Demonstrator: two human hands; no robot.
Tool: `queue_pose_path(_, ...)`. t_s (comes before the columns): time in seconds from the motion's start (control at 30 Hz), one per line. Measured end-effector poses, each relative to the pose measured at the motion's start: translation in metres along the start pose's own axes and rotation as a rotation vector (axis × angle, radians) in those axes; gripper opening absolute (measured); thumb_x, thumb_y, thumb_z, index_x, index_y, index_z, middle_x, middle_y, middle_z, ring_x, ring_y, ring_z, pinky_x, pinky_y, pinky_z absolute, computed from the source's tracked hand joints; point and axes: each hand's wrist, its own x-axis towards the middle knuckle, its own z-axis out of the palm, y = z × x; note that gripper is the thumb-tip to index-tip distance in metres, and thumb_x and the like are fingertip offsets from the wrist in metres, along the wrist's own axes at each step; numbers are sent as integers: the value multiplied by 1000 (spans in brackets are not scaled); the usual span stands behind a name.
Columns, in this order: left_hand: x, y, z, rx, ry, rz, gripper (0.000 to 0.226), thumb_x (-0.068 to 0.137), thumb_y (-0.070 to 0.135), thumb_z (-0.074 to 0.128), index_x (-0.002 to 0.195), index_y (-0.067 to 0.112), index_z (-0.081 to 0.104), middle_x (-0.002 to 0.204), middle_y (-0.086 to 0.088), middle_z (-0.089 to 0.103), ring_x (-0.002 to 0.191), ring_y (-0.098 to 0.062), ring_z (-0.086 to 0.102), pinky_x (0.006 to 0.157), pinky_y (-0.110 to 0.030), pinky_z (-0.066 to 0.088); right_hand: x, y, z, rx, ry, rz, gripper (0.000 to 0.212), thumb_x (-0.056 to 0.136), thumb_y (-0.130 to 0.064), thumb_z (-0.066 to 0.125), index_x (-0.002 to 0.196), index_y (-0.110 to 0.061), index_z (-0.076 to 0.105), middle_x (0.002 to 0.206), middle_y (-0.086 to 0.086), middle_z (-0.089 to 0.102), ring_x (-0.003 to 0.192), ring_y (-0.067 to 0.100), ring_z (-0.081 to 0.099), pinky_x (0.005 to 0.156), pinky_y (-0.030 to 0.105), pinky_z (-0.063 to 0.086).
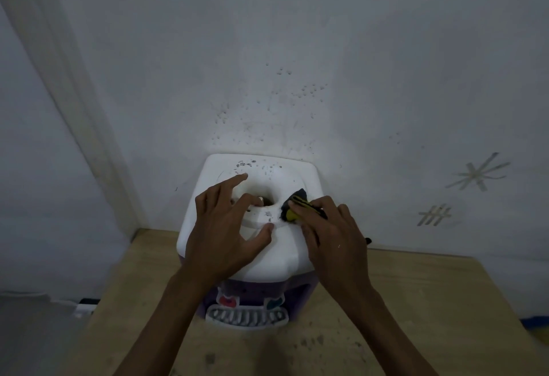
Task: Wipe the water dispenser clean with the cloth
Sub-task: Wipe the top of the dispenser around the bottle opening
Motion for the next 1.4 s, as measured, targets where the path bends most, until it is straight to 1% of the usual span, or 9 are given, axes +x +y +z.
queue_pose_path(0.13,-1,3,-2,-56,63,-25,54,97,47,42,147,26,45,164,5,30,149,-16,28,118,-16,3,3,-10,3,-37,47,78,38,96,-12,68,132,-26,69,112,-1,65,88,21,54,65,35,52)
queue_pose_path(0.33,1,1,1,4,77,-11,45,94,22,39,137,21,54,159,-1,38,139,-20,38,114,-19,10,-17,-18,-10,-55,11,-58,38,97,-25,47,127,-26,71,111,-1,69,82,24,55,60,37,51)
queue_pose_path(0.5,-1,1,1,12,86,-30,55,86,24,34,136,17,55,156,-5,42,136,-25,39,113,-28,17,-1,-24,2,-82,59,71,39,92,-11,74,128,-25,71,115,-1,67,85,24,55,64,38,52)
queue_pose_path(0.6,-1,0,0,9,92,-27,56,85,24,33,135,14,57,153,-7,45,133,-29,43,111,-34,22,-4,-39,8,-73,23,-28,36,93,-17,74,128,-26,71,119,0,68,88,25,57,66,37,54)
queue_pose_path(0.73,-1,0,0,-14,119,-31,53,88,25,33,134,12,58,149,-8,49,128,-31,47,107,-40,30,-14,-28,-5,-93,6,-100,34,99,-24,51,127,-28,70,119,-3,68,86,22,55,65,35,50)
queue_pose_path(0.97,-2,0,1,-9,123,-23,50,88,24,34,129,13,60,146,-8,52,127,-27,45,107,-34,24,11,-48,11,-115,-12,13,38,90,-14,75,126,-28,71,119,-3,66,87,23,55,66,34,52)
queue_pose_path(1.07,-2,-2,-1,-20,132,-17,48,88,23,34,125,14,62,143,-8,54,125,-26,45,105,-31,24,-2,-45,8,-48,-36,-113,33,96,-21,65,127,-30,70,122,-4,66,89,23,56,68,35,53)
queue_pose_path(1.2,-1,-3,-2,-44,147,-44,47,88,22,34,125,15,62,143,-7,53,125,-24,44,107,-20,18,-4,-18,-4,-21,9,-44,35,102,-26,48,130,-30,69,119,-6,66,89,19,52,67,33,52)
queue_pose_path(1.4,-3,0,-2,-30,131,-36,48,84,17,36,124,15,61,141,-6,53,123,-23,44,103,-22,21,15,-54,13,2,25,-27,32,92,-8,72,121,-23,74,121,-1,70,87,25,61,66,38,56)
